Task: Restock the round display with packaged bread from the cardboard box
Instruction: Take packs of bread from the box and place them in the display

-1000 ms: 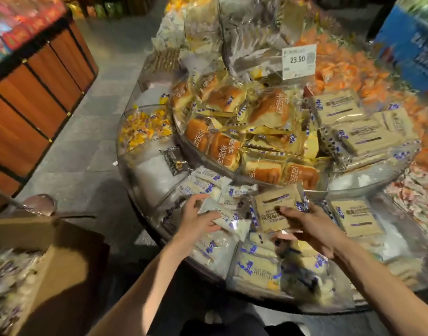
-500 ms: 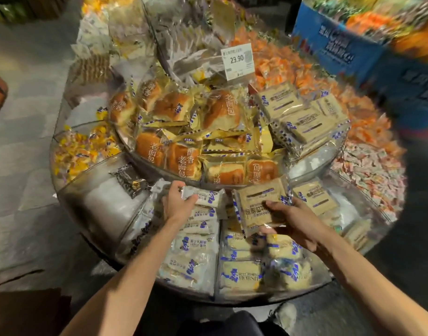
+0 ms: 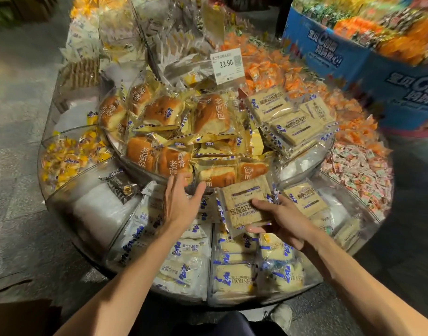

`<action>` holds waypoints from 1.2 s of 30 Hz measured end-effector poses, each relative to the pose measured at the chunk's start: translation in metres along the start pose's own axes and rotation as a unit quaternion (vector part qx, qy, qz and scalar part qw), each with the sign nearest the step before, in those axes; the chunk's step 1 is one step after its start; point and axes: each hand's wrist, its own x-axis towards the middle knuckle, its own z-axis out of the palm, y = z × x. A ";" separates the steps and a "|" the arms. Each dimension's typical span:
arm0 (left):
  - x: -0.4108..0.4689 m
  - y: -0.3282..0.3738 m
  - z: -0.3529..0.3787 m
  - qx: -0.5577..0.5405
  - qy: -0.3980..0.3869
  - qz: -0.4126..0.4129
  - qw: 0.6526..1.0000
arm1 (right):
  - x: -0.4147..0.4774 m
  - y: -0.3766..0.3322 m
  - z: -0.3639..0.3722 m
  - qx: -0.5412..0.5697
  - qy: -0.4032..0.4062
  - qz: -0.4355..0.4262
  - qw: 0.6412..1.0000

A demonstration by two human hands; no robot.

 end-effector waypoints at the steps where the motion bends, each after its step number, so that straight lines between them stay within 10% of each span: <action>1: -0.004 0.014 0.002 -0.051 -0.037 -0.021 0.998 | -0.002 -0.001 -0.002 0.000 -0.009 -0.001 1.000; 5: -0.019 0.056 0.013 -0.242 -0.287 -0.220 0.900 | -0.006 -0.003 -0.021 0.022 -0.017 -0.016 0.999; 9: -0.035 0.077 0.043 -0.255 -0.362 -0.179 0.879 | -0.010 -0.004 -0.060 -0.010 -0.004 -0.016 1.000; 25: -0.060 0.147 0.248 -0.089 -0.251 -0.186 0.946 | 0.077 -0.058 -0.304 -0.376 -0.055 -0.048 0.924; 36: -0.094 0.133 0.264 0.197 -0.142 -0.068 0.968 | 0.125 -0.031 -0.322 -0.565 -0.162 -0.108 0.801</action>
